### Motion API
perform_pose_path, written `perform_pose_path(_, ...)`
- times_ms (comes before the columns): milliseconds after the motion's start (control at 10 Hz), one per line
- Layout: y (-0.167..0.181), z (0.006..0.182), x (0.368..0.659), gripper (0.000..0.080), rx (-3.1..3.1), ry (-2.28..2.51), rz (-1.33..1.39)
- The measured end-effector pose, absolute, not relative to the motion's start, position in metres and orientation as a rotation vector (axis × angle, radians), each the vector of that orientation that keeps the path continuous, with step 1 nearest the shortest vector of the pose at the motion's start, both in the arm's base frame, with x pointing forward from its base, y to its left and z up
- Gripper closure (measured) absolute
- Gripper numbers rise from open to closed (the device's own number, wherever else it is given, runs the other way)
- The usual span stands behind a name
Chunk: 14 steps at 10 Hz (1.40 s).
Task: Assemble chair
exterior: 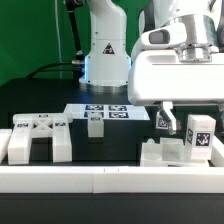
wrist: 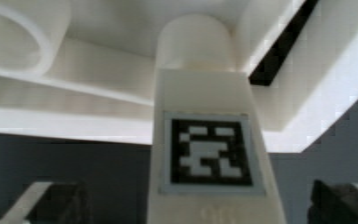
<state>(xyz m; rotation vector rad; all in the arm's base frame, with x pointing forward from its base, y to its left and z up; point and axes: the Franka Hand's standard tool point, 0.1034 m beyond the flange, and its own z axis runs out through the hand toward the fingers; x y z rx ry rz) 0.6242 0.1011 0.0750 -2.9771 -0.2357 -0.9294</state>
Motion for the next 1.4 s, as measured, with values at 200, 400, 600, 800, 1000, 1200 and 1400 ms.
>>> perform_pose_path(200, 0.096, 0.083, 0.628, 0.0158, -2.978, -0.255, -0.947)
perform_pose_path(400, 0.091, 0.096, 0.632, 0.0151, -2.978, -0.244, -0.947)
perform_pose_path(600, 0.093, 0.107, 0.635, 0.015, -2.974, -0.245, -0.949)
perform_pose_path(800, 0.095, 0.103, 0.632, 0.015, -2.99, -0.249, -0.88)
perform_pose_path(1000, 0.095, 0.099, 0.63, 0.015, -3.003, -0.25, -0.819)
perform_pose_path(1200, 0.094, 0.092, 0.632, 0.015, -3.053, -0.234, -0.532)
perform_pose_path(1400, 0.095, 0.09, 0.631, 0.015, -3.067, -0.223, -0.366)
